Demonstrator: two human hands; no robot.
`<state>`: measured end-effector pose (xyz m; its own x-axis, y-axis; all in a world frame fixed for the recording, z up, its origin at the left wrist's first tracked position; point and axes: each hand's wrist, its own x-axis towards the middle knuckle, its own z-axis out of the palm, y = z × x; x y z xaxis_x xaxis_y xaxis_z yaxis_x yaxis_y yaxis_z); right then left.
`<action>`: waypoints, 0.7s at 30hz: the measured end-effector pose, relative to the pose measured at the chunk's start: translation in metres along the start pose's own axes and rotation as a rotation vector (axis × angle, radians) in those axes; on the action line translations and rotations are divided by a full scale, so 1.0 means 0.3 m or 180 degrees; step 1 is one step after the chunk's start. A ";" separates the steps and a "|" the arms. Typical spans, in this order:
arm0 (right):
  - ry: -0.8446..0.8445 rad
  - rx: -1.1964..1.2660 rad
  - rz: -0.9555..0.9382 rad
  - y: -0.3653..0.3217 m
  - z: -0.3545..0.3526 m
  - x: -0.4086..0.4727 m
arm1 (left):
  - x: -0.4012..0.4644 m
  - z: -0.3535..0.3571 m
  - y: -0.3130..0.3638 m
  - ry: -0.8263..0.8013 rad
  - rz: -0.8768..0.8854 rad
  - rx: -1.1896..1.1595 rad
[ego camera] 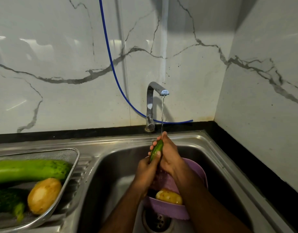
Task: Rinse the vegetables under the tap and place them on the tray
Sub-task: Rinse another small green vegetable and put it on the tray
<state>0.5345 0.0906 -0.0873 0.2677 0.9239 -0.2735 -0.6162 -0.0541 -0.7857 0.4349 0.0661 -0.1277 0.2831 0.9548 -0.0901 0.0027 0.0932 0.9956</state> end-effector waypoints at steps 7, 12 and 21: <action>-0.0256 -0.0113 0.0004 0.002 0.000 0.001 | 0.048 -0.017 -0.035 0.0925 0.0754 0.0825; -0.0846 0.0020 0.0028 -0.020 -0.068 -0.005 | 0.010 0.007 0.015 0.0300 -0.0223 -0.0369; -0.0486 -0.0232 -0.0004 -0.015 -0.017 -0.005 | 0.010 0.001 0.024 0.0176 -0.0318 -0.0476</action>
<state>0.5406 0.0874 -0.0861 0.1492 0.9705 -0.1894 -0.5591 -0.0751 -0.8257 0.4360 0.0695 -0.1207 0.2355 0.9524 -0.1937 -0.1156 0.2253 0.9674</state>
